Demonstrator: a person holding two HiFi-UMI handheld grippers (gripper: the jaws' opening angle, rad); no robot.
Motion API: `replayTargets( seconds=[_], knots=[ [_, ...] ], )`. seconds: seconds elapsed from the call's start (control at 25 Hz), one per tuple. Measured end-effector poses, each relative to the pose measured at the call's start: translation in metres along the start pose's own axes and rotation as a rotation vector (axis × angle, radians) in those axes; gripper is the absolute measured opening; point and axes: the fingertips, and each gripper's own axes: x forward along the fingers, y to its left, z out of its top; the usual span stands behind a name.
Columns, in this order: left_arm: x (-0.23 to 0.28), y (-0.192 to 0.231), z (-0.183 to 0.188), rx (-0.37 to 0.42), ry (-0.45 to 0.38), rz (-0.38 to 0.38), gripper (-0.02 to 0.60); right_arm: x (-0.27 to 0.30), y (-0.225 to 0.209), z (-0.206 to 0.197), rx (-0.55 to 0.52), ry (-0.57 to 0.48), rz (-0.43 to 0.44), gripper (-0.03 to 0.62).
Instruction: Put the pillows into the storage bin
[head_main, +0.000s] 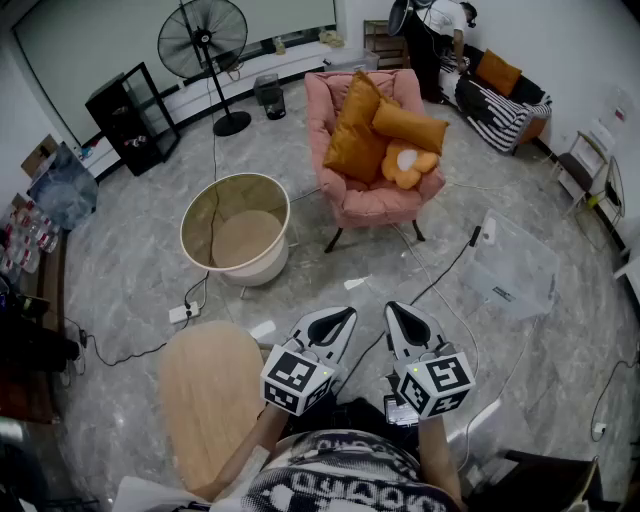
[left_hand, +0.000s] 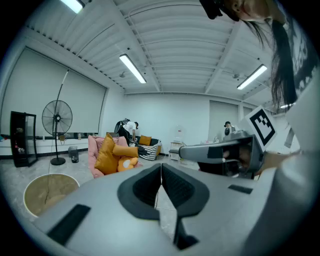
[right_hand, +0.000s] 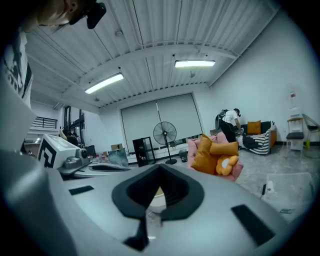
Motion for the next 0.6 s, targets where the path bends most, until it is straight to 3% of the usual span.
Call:
replayTargets(
  seconds=[0.32, 0.6],
  knots=[
    [-0.001, 0.003, -0.004, -0.001, 0.017, 0.008, 0.012, -0.005, -0.004, -0.003, 0.042, -0.043, -0.026, 0.000],
    [0.000, 0.015, -0.020, -0.023, 0.072, 0.032, 0.012, 0.005, 0.004, -0.006, 0.083, -0.058, 0.050, 0.000]
  ],
)
